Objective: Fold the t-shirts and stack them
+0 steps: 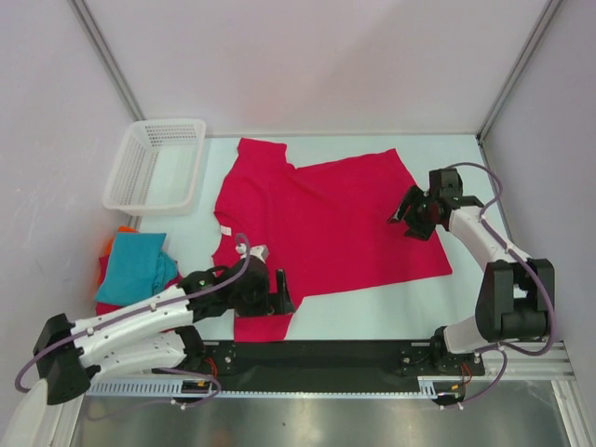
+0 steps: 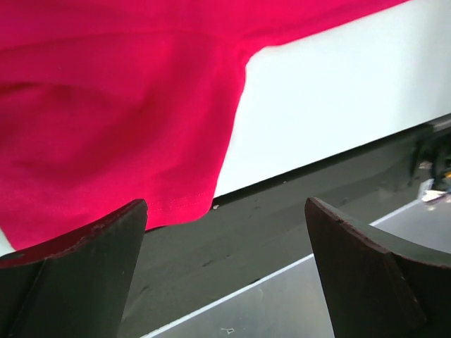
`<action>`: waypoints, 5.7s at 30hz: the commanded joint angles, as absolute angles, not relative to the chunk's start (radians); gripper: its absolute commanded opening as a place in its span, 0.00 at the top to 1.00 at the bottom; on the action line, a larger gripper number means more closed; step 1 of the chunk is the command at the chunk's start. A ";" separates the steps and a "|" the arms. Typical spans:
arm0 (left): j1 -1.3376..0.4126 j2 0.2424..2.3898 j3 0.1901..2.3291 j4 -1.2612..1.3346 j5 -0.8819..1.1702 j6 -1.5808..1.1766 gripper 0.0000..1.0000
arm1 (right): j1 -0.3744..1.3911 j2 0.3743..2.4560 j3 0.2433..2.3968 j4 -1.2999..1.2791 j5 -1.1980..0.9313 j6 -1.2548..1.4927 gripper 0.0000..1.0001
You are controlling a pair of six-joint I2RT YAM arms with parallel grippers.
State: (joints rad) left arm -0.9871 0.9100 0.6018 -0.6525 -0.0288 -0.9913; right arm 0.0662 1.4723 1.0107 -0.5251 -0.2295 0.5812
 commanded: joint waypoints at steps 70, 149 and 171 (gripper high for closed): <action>-0.934 1.037 0.722 -0.687 -0.112 -0.904 1.00 | -0.017 1.229 0.764 -0.657 0.261 0.621 0.31; -0.519 1.170 1.025 -0.664 0.173 -0.601 1.00 | 0.140 1.285 0.657 -0.603 0.325 0.680 0.53; -0.402 1.146 1.040 -0.667 0.262 -0.561 1.00 | 0.166 1.367 0.667 -0.563 0.370 0.690 0.56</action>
State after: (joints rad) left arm -0.4187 1.1816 0.9924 -0.6907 0.2314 -0.5919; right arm 0.1581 1.3338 0.6575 -0.6006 0.3111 0.6804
